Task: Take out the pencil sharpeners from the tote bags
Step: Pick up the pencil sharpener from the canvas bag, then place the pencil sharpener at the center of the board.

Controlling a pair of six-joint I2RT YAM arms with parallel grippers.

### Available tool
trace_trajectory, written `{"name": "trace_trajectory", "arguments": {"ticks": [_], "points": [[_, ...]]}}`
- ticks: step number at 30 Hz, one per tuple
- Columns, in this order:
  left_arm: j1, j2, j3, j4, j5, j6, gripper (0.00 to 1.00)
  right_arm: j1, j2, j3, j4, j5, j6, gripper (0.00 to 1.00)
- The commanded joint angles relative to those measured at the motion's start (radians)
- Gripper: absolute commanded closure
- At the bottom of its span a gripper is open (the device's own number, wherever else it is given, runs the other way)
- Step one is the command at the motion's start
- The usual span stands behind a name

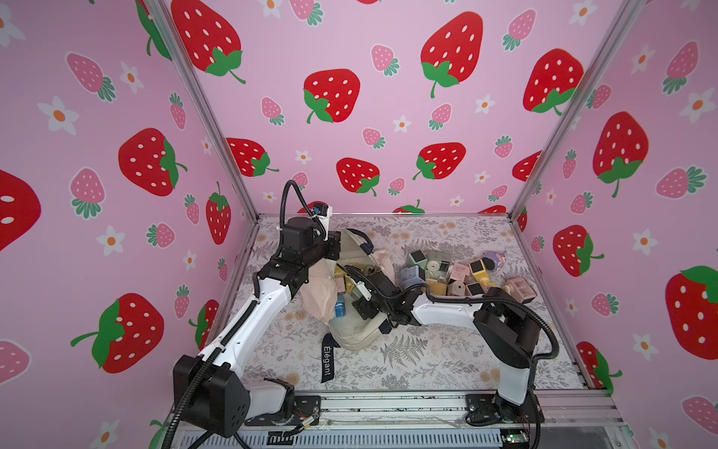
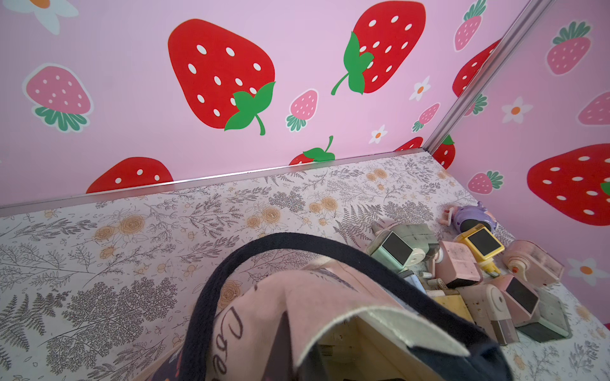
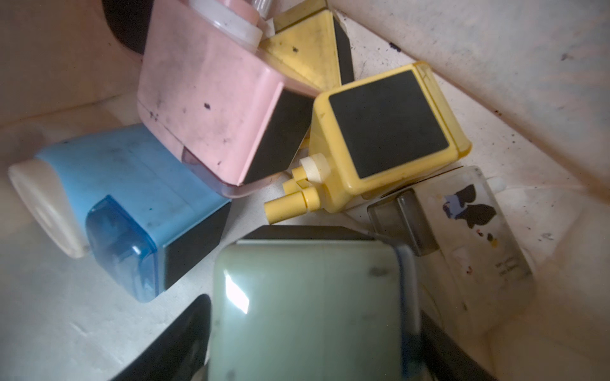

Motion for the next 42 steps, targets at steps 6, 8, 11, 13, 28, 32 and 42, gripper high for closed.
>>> {"name": "trace_trajectory", "arguments": {"ticks": [6, 8, 11, 13, 28, 32, 42], "points": [[-0.005, 0.006, 0.065, 0.065, 0.029, 0.002, 1.00, -0.001, -0.112, -0.031, 0.060, -0.099, 0.016, 0.38], [-0.005, 0.005, 0.067, 0.064, 0.030, 0.003, 1.00, -0.001, -0.125, -0.026, 0.065, -0.145, 0.017, 0.38], [-0.006, 0.002, 0.065, 0.065, 0.029, 0.004, 1.00, -0.001, -0.152, -0.037, 0.089, -0.222, 0.024, 0.38], [-0.005, 0.003, 0.065, 0.065, 0.028, 0.005, 1.00, -0.002, -0.166, -0.044, 0.100, -0.267, 0.031, 0.38], [-0.005, 0.004, 0.065, 0.065, 0.028, 0.004, 1.00, -0.004, -0.326, -0.144, 0.193, -0.506, -0.002, 0.39], [-0.006, 0.004, 0.065, 0.065, 0.029, 0.004, 1.00, -0.004, -0.391, -0.185, 0.185, -0.449, -0.021, 0.39], [-0.005, 0.010, 0.069, 0.065, 0.033, 0.000, 1.00, -0.011, -0.498, -0.295, 0.175, -0.272, -0.047, 0.39]]}}
